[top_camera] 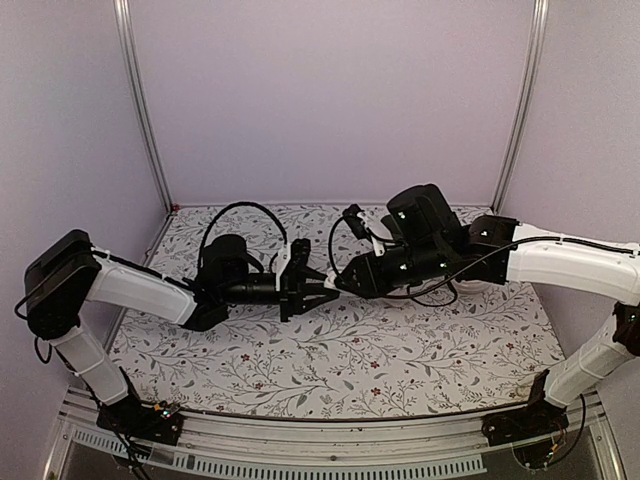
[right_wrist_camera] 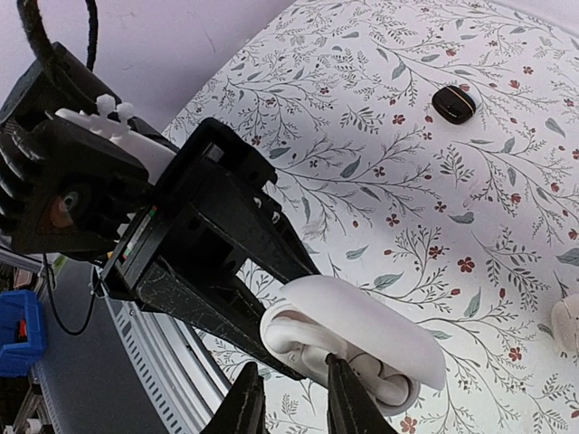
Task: Insert the wireless bluetooth earbuds into the charging case
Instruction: Adjust the left earbud in the left side groove of the charging case.
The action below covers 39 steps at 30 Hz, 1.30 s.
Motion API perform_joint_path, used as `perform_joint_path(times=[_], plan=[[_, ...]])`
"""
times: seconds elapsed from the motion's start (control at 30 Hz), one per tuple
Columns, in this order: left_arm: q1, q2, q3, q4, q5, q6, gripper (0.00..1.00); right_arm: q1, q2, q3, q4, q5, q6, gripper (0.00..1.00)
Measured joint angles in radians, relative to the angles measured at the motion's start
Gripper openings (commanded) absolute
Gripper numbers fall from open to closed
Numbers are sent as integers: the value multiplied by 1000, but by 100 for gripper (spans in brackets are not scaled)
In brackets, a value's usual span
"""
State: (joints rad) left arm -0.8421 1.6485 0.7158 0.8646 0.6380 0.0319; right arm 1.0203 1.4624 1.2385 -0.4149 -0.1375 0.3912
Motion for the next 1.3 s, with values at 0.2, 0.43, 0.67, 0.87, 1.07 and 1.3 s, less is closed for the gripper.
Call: perform_joint_path(times=[0.2, 0.43, 0.67, 0.87, 1.07, 1.3], plan=[[-6, 1, 15, -45, -39, 0, 0, 0, 10, 19, -17, 32, 70, 29], [-8, 1, 22, -85, -67, -7, 0, 0, 11, 28, -32, 50, 124, 26], [-8, 17, 44, -101, -73, -24, 0, 0, 11, 34, -42, 38, 159, 20], [-8, 36, 56, -117, -76, -31, 0, -6, 37, 71, -36, -8, 194, 11], [-8, 39, 56, -128, -77, -34, 0, -32, 37, 71, -42, -6, 228, 9], [-8, 40, 69, -130, -72, -37, 0, -38, 56, 71, -42, -11, 241, 8]])
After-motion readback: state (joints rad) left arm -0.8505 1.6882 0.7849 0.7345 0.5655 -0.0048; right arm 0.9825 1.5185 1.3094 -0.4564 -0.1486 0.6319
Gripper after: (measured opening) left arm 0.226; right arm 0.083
